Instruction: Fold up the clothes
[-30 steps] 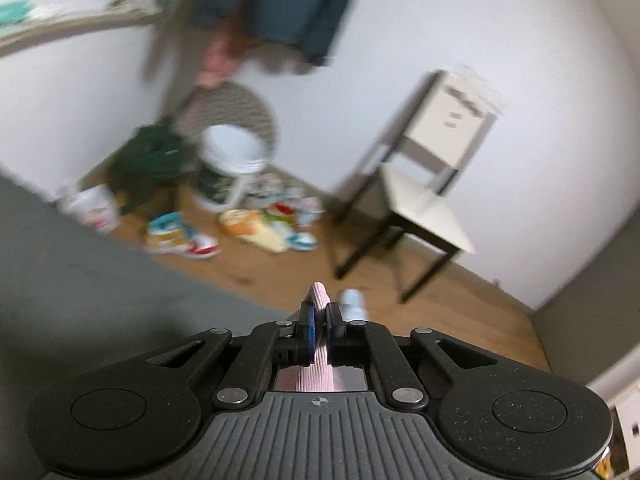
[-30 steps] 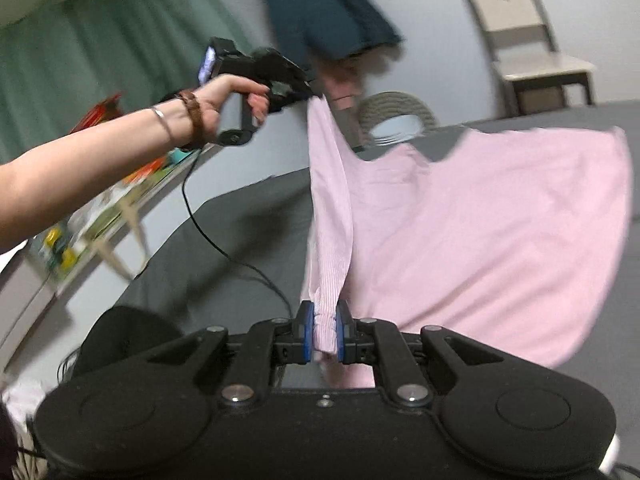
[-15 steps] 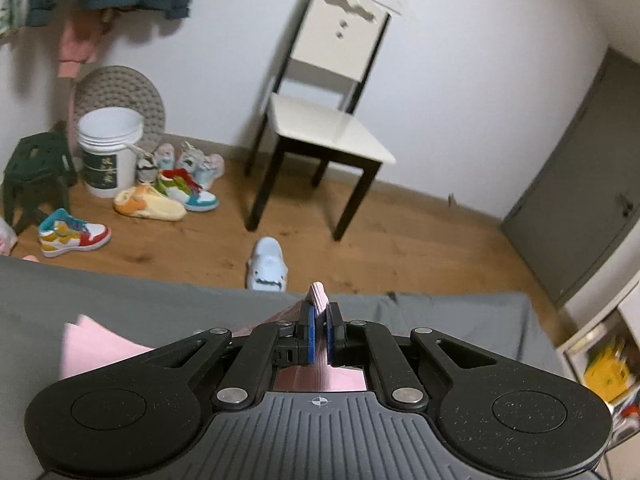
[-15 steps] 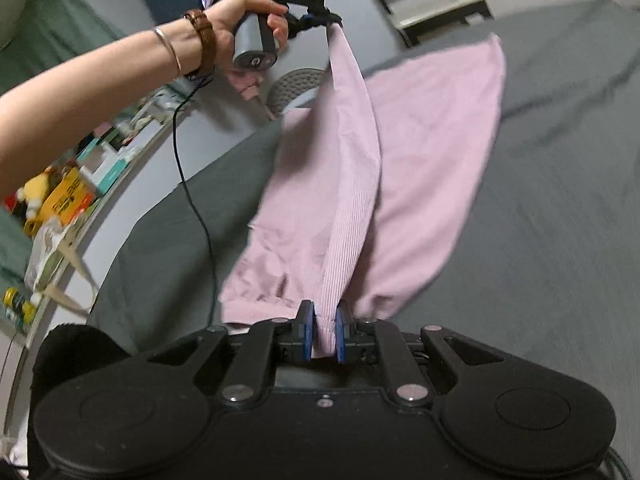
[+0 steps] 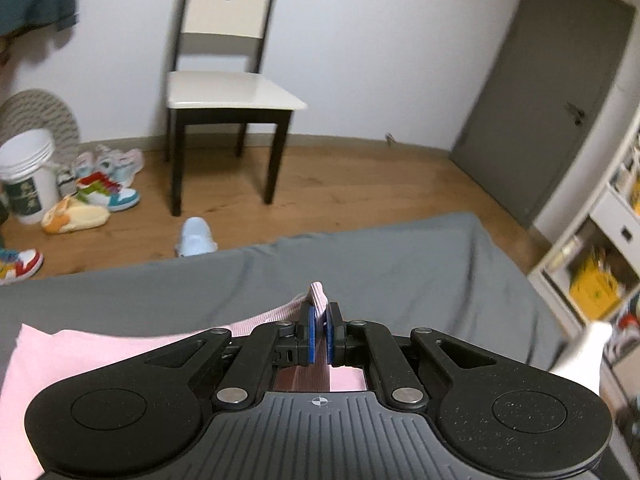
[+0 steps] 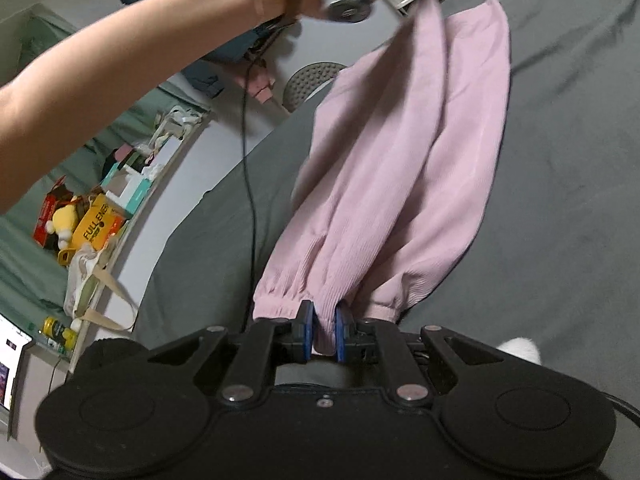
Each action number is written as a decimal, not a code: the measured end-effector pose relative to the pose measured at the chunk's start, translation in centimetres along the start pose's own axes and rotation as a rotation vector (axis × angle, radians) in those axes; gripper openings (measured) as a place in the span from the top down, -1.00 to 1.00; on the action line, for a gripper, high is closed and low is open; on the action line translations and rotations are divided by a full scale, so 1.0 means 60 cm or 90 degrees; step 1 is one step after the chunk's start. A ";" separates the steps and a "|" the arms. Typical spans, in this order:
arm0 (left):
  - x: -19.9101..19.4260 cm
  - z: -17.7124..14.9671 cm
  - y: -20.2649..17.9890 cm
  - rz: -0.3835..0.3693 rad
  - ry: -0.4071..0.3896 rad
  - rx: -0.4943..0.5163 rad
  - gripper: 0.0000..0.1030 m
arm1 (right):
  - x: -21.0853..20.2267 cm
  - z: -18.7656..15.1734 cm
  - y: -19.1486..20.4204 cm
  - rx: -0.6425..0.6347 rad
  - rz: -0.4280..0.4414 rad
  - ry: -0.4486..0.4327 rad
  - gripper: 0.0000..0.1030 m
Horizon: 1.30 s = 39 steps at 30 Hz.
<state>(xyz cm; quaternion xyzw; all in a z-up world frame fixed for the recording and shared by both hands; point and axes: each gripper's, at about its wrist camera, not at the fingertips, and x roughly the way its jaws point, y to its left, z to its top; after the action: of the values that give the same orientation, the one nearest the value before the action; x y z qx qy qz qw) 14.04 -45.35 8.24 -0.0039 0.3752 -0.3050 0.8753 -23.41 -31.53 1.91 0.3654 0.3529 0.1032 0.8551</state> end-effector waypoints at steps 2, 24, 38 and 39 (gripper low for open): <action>0.012 -0.004 -0.023 0.002 0.010 0.014 0.91 | 0.000 0.002 0.001 -0.002 0.000 -0.005 0.78; 0.084 -0.020 -0.074 -0.051 0.059 -0.034 -0.41 | 0.001 0.006 -0.019 0.027 -0.002 -0.017 0.77; -0.292 -0.185 0.013 -0.197 0.011 0.213 -0.78 | -0.022 0.004 -0.026 0.082 0.000 -0.071 0.76; -0.334 -0.222 0.018 -0.201 -0.001 0.254 -0.78 | -0.025 0.005 -0.027 0.090 0.007 -0.078 0.76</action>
<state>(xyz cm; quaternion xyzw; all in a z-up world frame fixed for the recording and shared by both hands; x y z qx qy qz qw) -4.85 -30.72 11.54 0.1102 0.3019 -0.5057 0.8006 -24.44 -33.51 1.71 0.4322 0.3044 0.0599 0.8468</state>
